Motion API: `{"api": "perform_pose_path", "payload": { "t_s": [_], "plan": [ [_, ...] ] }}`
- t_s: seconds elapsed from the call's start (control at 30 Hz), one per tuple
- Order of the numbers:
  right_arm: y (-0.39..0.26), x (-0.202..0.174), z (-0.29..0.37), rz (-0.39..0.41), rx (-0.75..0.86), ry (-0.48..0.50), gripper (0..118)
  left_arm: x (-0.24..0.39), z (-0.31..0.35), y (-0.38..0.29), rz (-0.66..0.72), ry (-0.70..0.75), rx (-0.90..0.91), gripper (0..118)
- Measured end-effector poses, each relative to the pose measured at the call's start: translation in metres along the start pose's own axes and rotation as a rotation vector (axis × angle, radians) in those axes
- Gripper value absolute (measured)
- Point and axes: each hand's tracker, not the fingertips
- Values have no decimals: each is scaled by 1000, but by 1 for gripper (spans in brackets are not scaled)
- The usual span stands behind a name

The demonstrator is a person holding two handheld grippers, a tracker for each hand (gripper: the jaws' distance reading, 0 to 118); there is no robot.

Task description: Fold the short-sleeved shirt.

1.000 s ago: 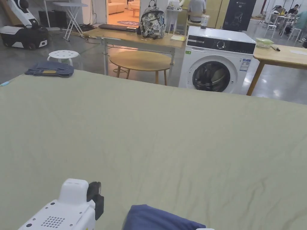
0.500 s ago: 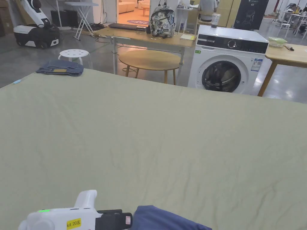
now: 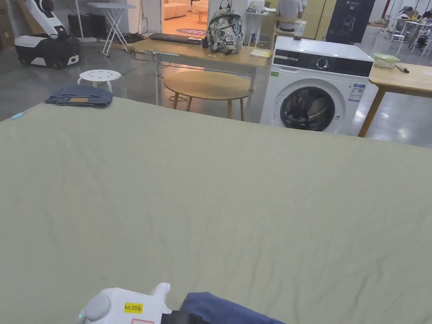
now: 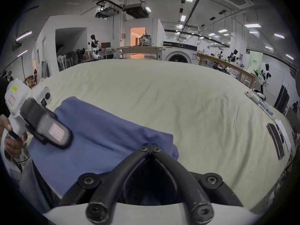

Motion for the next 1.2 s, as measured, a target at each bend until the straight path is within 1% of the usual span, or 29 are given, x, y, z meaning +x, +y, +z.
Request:
{"api": "perform_pose_path", "payload": {
  "t_s": [0.07, 0.13, 0.23, 0.37, 0.53, 0.6, 0.7, 0.77, 0.97, 1.03, 1.1, 1.13, 1.17, 1.2],
  "plan": [
    [0, 0, 0, 1, 1, 4, 0, -8, 1, -5, 70, -84, 23, 20],
    [-1, -2, 0, 13, 4, 5, 0, -5, 1, -12, 44, -53, 52, 17],
    [0, -4, 0, 21, 2, -1, 0, -8, 3, -13, 51, -68, 67, 16],
    [11, -6, 7, 22, 9, -2, 0, -1, 14, -11, 27, -79, 83, 15],
    [36, -6, 12, 26, 52, -4, 0, 20, 36, -10, 8, -84, 94, 15],
    [49, -7, 12, 22, 63, -4, 0, 13, 51, -1, 13, -84, 104, 15],
    [67, -9, 8, 19, 65, 6, 0, 12, 80, 10, 20, -60, 129, 15],
    [77, -13, 4, 26, 59, 9, 0, 23, 103, 12, 14, -23, 152, 15],
    [96, -24, -3, 26, 71, 34, 0, 16, 199, 43, -20, 82, 212, 15],
    [99, -28, -4, 31, 75, 43, 0, 20, 236, 54, -26, 157, 233, 15],
    [102, -32, -5, 36, 82, 47, 0, 17, 271, 64, -31, 196, 245, 15],
    [103, -33, -6, 37, 84, 52, 0, 3, 293, 78, -18, 220, 243, 15],
    [104, -35, -6, 37, 86, 57, 0, -2, 314, 85, -19, 279, 262, 15],
    [106, -37, -6, 38, 87, 57, 0, -5, 330, 89, -18, 287, 266, 15]
  ]
}}
